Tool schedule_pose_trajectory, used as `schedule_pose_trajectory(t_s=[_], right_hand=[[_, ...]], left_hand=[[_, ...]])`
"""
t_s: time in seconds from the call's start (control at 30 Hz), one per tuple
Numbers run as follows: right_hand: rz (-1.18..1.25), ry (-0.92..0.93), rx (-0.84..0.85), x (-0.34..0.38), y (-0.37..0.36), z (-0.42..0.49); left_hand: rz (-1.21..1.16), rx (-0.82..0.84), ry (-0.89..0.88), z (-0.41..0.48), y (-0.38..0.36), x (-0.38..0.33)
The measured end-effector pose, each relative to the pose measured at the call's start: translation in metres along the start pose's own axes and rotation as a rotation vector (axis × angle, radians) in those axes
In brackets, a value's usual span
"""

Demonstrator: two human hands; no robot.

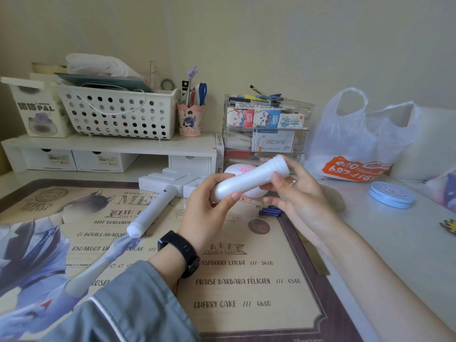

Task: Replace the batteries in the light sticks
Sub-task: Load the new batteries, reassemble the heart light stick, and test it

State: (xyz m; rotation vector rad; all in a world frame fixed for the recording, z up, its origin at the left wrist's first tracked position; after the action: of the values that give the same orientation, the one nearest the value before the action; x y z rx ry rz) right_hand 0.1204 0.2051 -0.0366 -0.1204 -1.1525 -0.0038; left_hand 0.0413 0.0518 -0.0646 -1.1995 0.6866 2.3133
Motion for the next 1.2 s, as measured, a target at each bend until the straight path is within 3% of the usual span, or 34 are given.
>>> schedule_pose_trajectory(t_s=[0.07,0.17,0.27,0.47,0.53,0.67,0.73,0.87,0.93,1.07,1.13,1.2], right_hand=[[-0.138,0.029,-0.069,0.003,0.01,0.001],[-0.48,0.038,-0.025,-0.001,0.012,0.0],[-0.588,0.041,0.008,-0.005,0.011,-0.001],[-0.78,0.107,-0.095,-0.009,0.01,-0.002],[-0.727,0.112,-0.104,-0.007,0.009,-0.001],[-0.064,0.051,-0.009,-0.006,0.006,0.0],[0.084,-0.025,0.099,-0.015,-0.002,0.0],[-0.286,-0.054,0.008,-0.025,-0.012,-0.004],[-0.327,0.003,-0.026,-0.022,-0.015,-0.005],[-0.33,0.029,-0.131,-0.011,-0.015,-0.006],[-0.287,0.039,-0.213,-0.004,-0.014,-0.006],[-0.184,0.05,-0.339,0.005,-0.008,-0.007]], left_hand=[[-0.004,-0.02,0.015,0.0,0.003,0.003],[0.04,-0.023,0.023,0.0,0.006,0.007],[0.086,-0.012,0.023,0.001,0.008,0.009],[0.208,-0.019,-0.004,0.001,0.005,0.007],[0.169,-0.016,0.007,0.001,0.005,0.006],[-0.048,0.01,0.067,0.0,0.0,0.001],[-0.174,0.051,0.103,-0.002,-0.006,-0.002],[-0.234,0.149,0.123,-0.004,-0.017,-0.005],[-0.256,0.162,0.166,-0.005,-0.02,-0.004],[-0.019,0.258,0.181,-0.004,-0.022,-0.008],[0.182,0.17,0.174,-0.002,-0.01,-0.01],[0.559,0.03,0.199,0.002,0.011,-0.009]])
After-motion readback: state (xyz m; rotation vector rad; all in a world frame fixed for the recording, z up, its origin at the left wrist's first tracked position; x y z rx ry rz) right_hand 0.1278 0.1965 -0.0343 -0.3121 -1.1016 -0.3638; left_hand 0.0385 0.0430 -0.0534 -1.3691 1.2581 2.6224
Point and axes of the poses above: each hand's wrist, its own z-axis towards the middle knuckle, its own y-axis out of the back of the hand, x = y × z, the point moved 3 cm from there along z, towards the middle knuckle, and after that the axes turned 14 degrees about x, right-handed, at the moved point
